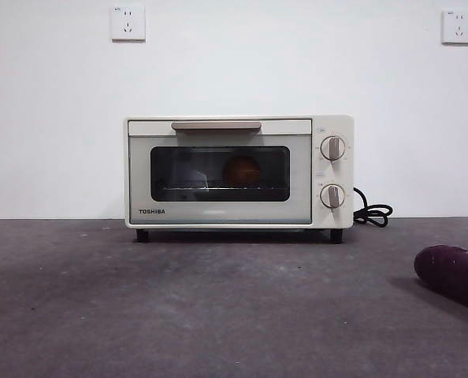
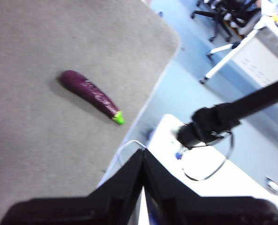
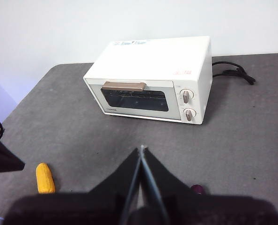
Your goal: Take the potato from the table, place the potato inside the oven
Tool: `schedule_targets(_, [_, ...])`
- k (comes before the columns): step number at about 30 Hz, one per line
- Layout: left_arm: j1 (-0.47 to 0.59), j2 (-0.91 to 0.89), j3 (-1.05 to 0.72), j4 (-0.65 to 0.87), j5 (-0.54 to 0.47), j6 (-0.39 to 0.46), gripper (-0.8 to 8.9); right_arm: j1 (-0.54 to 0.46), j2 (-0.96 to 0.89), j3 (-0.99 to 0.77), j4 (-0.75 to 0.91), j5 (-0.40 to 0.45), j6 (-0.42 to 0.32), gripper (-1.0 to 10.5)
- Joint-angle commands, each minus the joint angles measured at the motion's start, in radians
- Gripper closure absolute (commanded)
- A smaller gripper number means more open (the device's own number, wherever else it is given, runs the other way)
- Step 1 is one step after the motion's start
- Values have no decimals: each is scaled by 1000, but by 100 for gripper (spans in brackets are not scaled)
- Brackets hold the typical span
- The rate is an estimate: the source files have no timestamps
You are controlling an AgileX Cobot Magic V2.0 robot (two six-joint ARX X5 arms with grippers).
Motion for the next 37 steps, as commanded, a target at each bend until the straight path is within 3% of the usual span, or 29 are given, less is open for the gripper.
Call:
schedule_targets(1, [32,2,0,9,-83,109,818,1,1,-6,-21,1,4,945])
schedule_targets(6, [79,8,-1,19,-295,432,818,1,1,-6,-21,1,4,945])
schedule_targets(10, [174,-20,-1,59,-298,566,818,1,1,-6,-21,1,4,945])
schedule_targets(18, [470,-196,-63,190,-253,563,818,1,1,-6,-21,1,4,945])
schedule_targets(25, [758,-383,-319,379,-261,558,818,1,1,-6,-21,1,4,945])
schedule_targets(28, [854,-420,-441,425,-260,509,818,1,1,-6,-21,1,4,945])
schedule_targets(33, [893,-467,-653,565,-260,415,818,1,1,-6,-21,1,4,945])
schedule_targets(37, [887,-529,-838,739,-260,394,818,1,1,-6,-21,1,4,945])
